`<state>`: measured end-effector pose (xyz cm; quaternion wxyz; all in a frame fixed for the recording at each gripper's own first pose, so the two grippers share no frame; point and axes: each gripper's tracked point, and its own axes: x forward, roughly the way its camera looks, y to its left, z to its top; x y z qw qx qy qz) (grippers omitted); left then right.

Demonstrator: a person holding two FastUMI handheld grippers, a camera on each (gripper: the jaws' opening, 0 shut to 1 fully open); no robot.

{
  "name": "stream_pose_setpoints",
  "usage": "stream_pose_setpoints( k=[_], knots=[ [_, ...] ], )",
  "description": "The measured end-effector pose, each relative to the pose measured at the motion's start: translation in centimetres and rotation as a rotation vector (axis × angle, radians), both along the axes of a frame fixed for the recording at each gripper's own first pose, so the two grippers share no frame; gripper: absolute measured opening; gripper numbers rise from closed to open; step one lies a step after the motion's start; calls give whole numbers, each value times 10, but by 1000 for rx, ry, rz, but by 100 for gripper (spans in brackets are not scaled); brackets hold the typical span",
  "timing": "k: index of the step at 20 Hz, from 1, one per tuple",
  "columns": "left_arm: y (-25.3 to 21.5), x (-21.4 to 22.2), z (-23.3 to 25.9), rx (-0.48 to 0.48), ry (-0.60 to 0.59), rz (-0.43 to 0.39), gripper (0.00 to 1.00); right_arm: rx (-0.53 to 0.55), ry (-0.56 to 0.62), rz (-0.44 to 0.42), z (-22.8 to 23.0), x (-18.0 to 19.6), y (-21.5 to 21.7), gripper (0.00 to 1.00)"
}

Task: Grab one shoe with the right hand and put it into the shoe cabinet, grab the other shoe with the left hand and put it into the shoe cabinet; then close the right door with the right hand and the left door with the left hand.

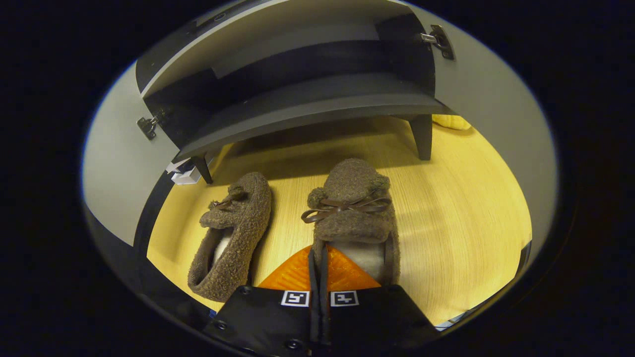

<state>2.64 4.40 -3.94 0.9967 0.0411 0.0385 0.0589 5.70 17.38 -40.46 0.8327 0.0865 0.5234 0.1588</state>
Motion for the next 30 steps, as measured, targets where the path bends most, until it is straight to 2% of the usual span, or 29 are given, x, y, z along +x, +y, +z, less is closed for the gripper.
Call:
stream_pose_setpoints(
  k=[11,19,27,28,30],
  knots=[
    [-16,-9,3,-3,-20,-56,99,139,-148,39,75,3,20,1],
    [-18,-15,8,-11,-33,-61,99,246,-292,35,162,25,33,1],
    [-33,-15,6,-21,-32,-74,99,344,-440,43,244,49,28,1],
    [-35,-15,5,-22,-30,-77,92,354,-460,42,254,53,28,1],
    [-39,-15,5,-20,-31,-81,92,363,-511,40,273,65,29,1]
  ],
)
